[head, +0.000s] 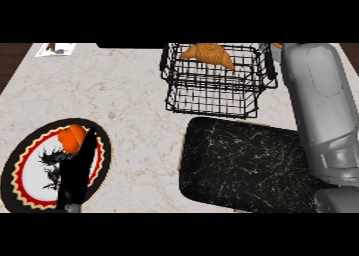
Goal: Pick the croissant from the tray and place it in the tiered basket
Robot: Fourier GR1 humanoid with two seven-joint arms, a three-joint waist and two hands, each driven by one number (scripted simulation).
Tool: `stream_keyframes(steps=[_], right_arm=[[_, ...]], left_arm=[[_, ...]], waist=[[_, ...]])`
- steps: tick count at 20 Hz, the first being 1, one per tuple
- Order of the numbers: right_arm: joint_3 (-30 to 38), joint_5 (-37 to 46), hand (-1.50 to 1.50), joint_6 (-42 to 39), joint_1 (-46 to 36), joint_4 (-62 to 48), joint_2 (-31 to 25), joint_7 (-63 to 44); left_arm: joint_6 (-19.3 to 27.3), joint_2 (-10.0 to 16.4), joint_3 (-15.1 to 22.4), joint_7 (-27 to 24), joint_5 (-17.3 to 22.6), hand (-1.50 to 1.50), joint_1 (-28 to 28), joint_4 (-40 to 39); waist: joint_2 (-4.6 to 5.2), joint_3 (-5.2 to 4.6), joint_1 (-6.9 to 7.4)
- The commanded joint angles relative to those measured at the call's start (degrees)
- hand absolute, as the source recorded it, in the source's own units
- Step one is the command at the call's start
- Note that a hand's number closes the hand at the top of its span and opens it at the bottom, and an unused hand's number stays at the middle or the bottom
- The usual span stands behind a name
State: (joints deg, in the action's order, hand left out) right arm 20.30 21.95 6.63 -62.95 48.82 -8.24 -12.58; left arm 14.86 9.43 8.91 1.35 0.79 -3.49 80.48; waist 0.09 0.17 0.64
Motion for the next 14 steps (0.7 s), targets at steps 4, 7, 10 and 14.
stream_keyframes(steps=[4, 7, 10, 14], right_arm=[[7.0, -1.1, -1.50, 5.1, 3.4, 3.6, -10.8, -2.0], [10.9, -5.6, -1.50, -0.2, 3.6, 4.5, -16.8, -6.3], [14.6, -9.0, -1.50, -4.3, 11.0, 6.0, -21.8, -3.1], [19.6, -14.8, -1.50, -16.0, 15.8, 5.2, -31.9, -3.3]], left_arm=[[-0.6, 0.4, -1.2, 0.6, 0.8, 0.00, -1.1, -0.8], [-0.2, -0.4, -0.4, -0.9, -0.5, 0.00, -1.1, -1.7], [2.1, -2.1, 0.7, 0.8, -1.4, 0.00, -2.5, 0.8], [-0.1, -0.1, -1.7, 0.4, 0.3, 0.00, -1.4, 0.1]], waist=[[-0.20, -0.15, -1.15], [-0.25, -0.16, -1.35], [-0.23, -0.11, -1.45], [-0.17, -0.11, -1.49]])
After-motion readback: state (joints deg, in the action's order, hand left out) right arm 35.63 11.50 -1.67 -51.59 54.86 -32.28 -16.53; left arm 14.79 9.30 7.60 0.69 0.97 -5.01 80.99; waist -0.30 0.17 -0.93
